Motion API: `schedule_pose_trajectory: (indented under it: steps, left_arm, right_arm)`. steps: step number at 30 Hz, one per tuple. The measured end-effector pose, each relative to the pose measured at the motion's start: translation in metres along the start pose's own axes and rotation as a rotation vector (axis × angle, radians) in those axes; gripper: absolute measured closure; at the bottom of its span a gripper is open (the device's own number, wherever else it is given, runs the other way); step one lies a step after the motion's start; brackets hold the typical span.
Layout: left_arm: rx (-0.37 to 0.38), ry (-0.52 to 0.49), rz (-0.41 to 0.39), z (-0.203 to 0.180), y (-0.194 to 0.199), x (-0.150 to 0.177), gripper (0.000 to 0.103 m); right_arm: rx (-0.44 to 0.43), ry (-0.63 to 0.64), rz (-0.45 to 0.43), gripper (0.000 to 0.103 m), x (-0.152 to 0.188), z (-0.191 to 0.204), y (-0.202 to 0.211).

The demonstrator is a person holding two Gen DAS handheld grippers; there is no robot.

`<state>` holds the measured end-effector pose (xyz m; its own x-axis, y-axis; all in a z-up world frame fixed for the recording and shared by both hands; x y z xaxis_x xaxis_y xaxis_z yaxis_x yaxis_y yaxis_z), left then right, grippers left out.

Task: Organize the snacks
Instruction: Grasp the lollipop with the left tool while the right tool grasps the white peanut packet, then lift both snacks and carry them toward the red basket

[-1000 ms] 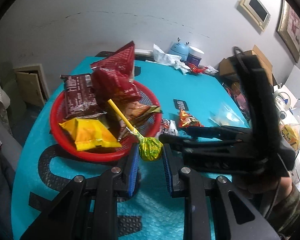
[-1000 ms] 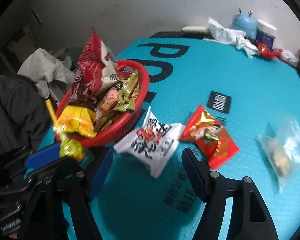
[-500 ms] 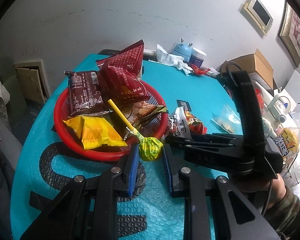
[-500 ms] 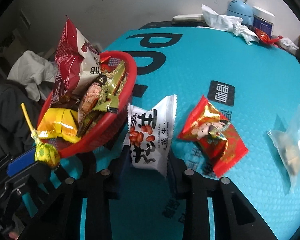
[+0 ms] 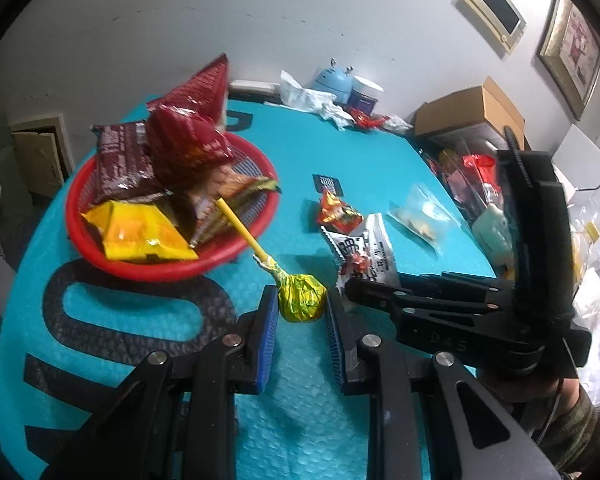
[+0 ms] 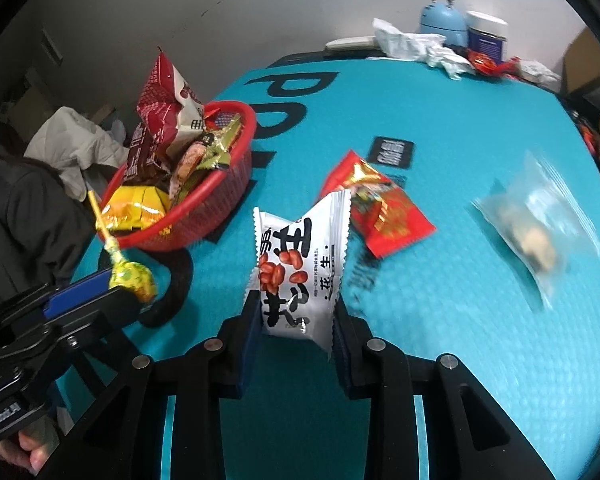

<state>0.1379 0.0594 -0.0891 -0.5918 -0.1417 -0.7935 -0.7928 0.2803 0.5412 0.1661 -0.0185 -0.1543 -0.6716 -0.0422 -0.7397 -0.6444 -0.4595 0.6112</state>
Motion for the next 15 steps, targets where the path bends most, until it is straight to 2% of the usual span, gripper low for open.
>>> schedule_pose_trajectory:
  steps: [8,15]
  left_arm:
    - [0.011,-0.013,0.038,-0.015,-0.007,0.016,0.080]
    - [0.021,-0.014,0.050,-0.026,-0.006,0.023,0.080]
  right_arm:
    - [0.031,-0.029,-0.011,0.072,0.020,-0.015,0.026]
    - [0.015,-0.021,-0.026,0.072,0.026,-0.014,0.044]
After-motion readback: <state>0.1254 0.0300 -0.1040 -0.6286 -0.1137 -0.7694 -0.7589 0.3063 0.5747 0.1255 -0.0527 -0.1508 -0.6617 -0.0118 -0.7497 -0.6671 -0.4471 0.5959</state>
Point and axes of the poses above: each gripper's, at about its wrist camera, not at the fingertips, and y roughly against the way its jaws point, z to its left, x to its underside, the point moved 9 cm from there along -y, roughly the way its jaws point, and after that the axes turned 14 degrees about -z, right-handed, at the moved point
